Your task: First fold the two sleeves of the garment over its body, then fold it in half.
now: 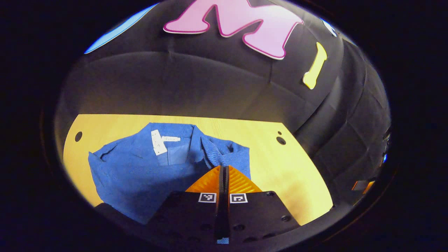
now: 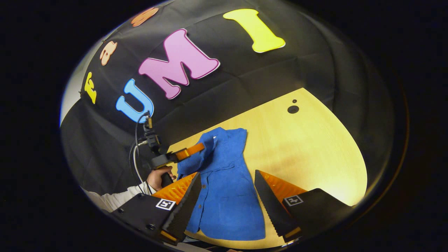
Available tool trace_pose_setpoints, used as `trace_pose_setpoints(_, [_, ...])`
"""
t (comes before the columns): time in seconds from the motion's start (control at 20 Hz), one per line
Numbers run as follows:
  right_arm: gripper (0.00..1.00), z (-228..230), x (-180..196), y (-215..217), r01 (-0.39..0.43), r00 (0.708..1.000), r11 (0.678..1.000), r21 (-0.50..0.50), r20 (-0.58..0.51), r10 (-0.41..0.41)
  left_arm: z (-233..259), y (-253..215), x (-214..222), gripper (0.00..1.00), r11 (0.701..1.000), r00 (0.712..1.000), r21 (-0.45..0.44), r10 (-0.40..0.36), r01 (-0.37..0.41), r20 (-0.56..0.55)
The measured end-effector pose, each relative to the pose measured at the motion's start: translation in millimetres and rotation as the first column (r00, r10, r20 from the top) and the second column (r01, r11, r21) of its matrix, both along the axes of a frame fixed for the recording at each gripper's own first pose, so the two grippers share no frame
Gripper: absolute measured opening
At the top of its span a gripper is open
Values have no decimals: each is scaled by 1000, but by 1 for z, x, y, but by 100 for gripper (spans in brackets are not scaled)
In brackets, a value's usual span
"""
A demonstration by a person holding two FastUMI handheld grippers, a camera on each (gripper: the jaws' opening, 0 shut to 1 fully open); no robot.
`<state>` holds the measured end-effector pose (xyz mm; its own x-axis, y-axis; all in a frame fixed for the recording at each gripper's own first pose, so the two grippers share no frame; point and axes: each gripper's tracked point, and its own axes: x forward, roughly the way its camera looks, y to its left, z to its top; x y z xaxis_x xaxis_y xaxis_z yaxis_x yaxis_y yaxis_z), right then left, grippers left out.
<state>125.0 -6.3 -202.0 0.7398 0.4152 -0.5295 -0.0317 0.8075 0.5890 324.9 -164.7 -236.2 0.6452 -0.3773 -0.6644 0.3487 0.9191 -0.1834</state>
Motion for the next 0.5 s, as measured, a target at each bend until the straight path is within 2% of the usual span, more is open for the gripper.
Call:
trace_pose_setpoints(0.2, [97,-24,-3,-17,-2,999,1000,-21,-40,1,-23,-16,1,0,999,999,9,-32,32,-39])
trace_pose_setpoints(0.3, [96,-29,-4,-17,-12,998,1000,-18,-55,11,-19,-42,-9,3,992,994,-108,-74,66,-75])
trace_pose_setpoints(0.35, [97,-31,-4,-16,-18,998,1000,-15,-59,17,-15,-57,-12,19,984,993,-165,-86,72,-80])
trace_pose_setpoints(0.45, [97,-30,-2,-14,-26,998,1000,-10,-57,25,-5,-62,-15,87,980,995,-188,-82,69,-63])
trace_pose_setpoints(0.5, [97,-33,-1,-12,-30,998,1000,-10,-60,29,-4,-54,-16,84,984,995,-166,-75,65,-59])
